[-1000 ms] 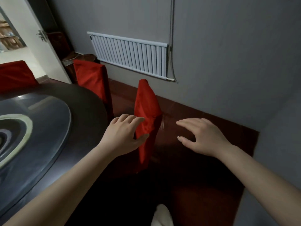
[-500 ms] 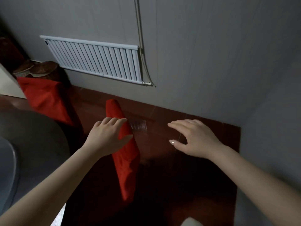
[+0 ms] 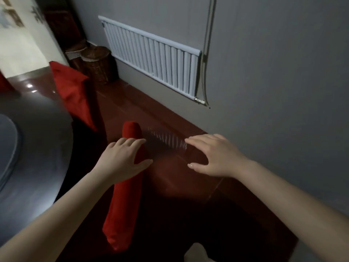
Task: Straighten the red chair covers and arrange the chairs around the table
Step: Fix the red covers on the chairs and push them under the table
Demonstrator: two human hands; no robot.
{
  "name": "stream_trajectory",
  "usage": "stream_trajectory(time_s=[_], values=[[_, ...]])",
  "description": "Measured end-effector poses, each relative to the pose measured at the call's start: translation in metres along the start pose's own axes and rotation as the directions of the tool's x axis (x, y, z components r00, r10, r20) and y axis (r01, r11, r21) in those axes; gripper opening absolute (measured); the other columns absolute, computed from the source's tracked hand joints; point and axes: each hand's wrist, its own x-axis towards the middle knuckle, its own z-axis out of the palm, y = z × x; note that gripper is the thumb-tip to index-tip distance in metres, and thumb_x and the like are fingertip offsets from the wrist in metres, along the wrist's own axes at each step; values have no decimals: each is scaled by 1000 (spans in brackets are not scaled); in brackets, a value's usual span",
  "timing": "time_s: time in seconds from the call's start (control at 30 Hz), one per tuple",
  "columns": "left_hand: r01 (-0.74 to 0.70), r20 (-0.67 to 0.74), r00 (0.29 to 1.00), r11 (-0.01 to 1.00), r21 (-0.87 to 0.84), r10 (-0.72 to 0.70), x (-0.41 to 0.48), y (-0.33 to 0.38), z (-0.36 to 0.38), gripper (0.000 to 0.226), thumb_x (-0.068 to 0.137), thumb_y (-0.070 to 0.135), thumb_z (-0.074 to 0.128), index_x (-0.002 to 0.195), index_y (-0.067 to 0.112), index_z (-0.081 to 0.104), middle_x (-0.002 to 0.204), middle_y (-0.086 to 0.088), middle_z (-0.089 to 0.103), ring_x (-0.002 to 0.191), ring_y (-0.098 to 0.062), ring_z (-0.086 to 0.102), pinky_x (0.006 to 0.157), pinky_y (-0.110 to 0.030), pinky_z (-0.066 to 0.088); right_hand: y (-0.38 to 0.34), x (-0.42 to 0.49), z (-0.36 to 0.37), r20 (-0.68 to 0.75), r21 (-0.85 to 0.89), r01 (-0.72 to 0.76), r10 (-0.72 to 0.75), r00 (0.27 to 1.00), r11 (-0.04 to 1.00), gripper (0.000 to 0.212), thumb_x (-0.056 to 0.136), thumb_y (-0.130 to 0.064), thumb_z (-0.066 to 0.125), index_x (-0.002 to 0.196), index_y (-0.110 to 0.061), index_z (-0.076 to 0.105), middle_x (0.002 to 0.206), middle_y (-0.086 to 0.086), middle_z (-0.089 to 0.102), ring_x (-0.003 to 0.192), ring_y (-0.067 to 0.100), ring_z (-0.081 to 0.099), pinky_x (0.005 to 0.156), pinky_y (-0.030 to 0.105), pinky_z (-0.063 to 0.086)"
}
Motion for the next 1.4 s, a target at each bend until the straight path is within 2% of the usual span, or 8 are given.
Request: stream_trajectory(time_s=[0.23,0.4,0.83,1.03,1.17,1.27,1.33,1.4], values=[[263,135,958,963,-62,-253,-12,12,35,87,82,76,47,153,31,24,150,5,45,139,-21,40,107,-41,37,41,73,28,87,83,227,-234,968,970,74,84,-62,60,145,-23,46,144,-2,51,133,16,46,106,36,35],[422,179,899,900,-106,-401,-14,-15,46,83,85,75,46,153,34,24,149,8,46,139,-19,39,107,-39,38,29,126,55,151,168,404,-428,891,899,73,87,-62,54,148,-25,40,150,-7,44,138,9,38,109,34,31],[717,215,694,687,-119,-687,-5,-78,47,77,89,73,43,153,33,27,149,9,46,137,-13,40,107,-33,39,-9,275,78,95,250,665,-701,706,704,73,87,-63,50,147,-22,42,148,-5,46,138,11,39,111,31,31],[899,183,437,420,-127,-880,-40,-63,44,71,91,72,40,151,34,33,147,11,47,138,-11,38,106,-31,36,-49,320,105,176,257,814,-853,491,521,74,88,-66,46,149,-24,40,152,-4,42,141,12,34,113,32,26],[987,162,122,103,-124,-979,-57,-20,63,70,93,71,37,149,28,40,147,7,49,138,-16,41,106,-34,41,-73,344,124,256,251,890,-913,318,381,70,92,-66,39,150,-27,36,154,-7,38,143,11,29,115,33,22],[967,255,-60,-119,-224,-965,-50,15,81,66,95,68,35,144,26,49,139,3,57,129,-17,51,102,-38,46,-77,347,137,355,265,892,-897,264,367,67,94,-65,37,148,-26,40,151,-7,41,140,12,34,114,37,26],[972,248,-103,-150,-179,-963,-36,43,98,56,99,63,27,133,30,57,120,4,66,111,-16,62,87,-35,50,-71,346,149,415,294,888,-884,216,355,65,94,-67,32,143,-27,47,145,-7,49,134,14,43,110,39,31],[976,84,-181,-190,-109,-980,-22,63,107,54,101,58,25,94,28,70,85,5,70,83,-18,67,69,-32,45,-65,344,158,381,267,912,-903,198,312,61,94,-68,26,132,-31,57,131,-8,61,121,15,54,104,40,35]])
